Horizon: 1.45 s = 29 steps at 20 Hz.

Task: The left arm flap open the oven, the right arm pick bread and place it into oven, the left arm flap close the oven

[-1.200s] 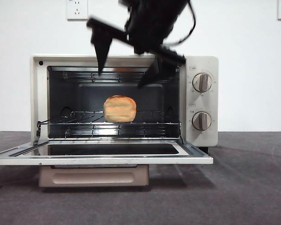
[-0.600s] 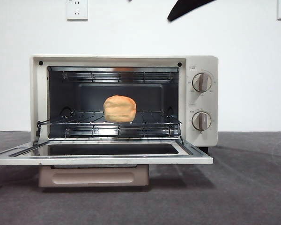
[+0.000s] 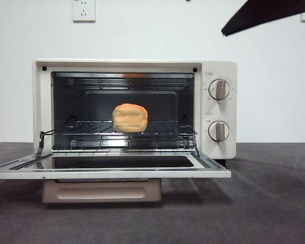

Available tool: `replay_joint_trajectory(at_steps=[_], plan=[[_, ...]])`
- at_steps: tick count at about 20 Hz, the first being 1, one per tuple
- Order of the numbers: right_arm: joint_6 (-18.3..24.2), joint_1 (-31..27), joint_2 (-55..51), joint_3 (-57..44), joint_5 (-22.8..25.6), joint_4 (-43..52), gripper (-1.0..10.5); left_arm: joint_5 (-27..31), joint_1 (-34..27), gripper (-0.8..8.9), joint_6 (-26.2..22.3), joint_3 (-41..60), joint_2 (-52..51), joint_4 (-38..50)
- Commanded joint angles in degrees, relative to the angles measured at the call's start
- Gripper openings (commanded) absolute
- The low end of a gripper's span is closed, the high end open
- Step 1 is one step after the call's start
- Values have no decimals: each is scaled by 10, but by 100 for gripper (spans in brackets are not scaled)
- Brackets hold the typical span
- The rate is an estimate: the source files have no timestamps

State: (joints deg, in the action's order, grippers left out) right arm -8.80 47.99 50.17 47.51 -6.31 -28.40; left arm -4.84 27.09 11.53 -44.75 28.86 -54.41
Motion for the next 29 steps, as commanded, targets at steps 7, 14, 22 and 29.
replay_joint_trajectory(at_steps=[7,14,22,29], plan=[[3,7,2,5,-4,7,431,-3,1,14,47,-4,18,113],[2,6,0,5,-3,-24,431,-67,-61,13,69,24,143,268],[2,6,-12,5,-3,-36,431,-270,-280,13,14,64,267,298],[3,6,-12,5,3,-33,431,-293,-320,14,-35,117,373,332]])
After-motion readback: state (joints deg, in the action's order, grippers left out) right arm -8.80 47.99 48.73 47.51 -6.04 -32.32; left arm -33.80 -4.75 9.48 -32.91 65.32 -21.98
